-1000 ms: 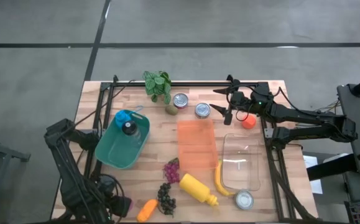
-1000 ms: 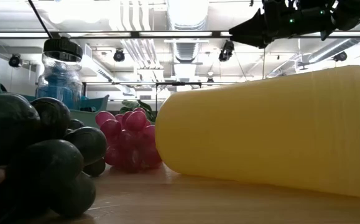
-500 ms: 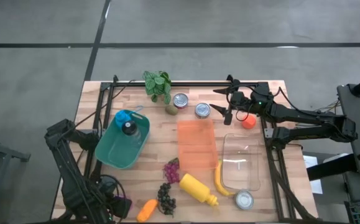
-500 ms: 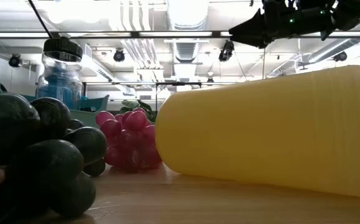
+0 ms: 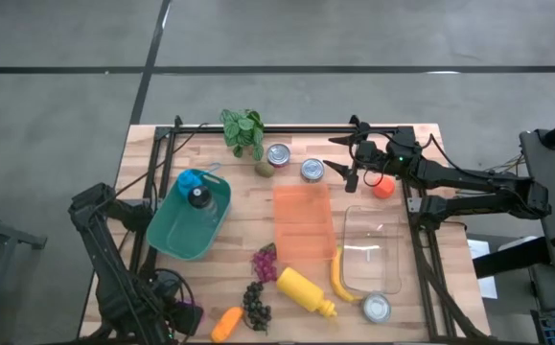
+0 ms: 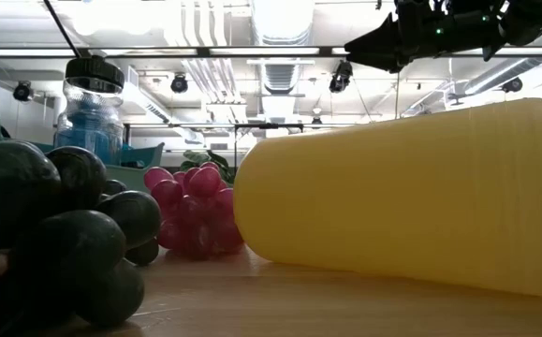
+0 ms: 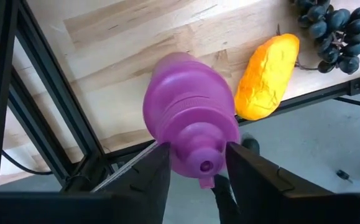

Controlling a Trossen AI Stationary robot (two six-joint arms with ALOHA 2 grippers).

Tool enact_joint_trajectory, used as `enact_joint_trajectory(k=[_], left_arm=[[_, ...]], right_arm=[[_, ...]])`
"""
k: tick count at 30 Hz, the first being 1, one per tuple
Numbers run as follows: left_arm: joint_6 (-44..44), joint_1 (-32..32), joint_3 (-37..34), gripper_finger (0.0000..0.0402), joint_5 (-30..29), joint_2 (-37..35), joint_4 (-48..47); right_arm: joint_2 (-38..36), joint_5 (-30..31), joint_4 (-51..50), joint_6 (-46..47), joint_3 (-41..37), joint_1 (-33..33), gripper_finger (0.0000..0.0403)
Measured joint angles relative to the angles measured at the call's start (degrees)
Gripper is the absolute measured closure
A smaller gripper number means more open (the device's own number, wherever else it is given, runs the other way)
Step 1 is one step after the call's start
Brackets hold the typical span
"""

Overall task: Pick & Place Food Item
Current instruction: Put the violet water bottle into the green bin

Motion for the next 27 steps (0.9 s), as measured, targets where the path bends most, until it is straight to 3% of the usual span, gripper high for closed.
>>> enact_joint_trajectory(k=[27], left_arm=[[0.35,0.12,-0.46,0.0258,-1.9,-0.11,-0.2]], right_arm=[[-0.01,-0.01,0.0,0.0,0.0,0.01,0.0097]])
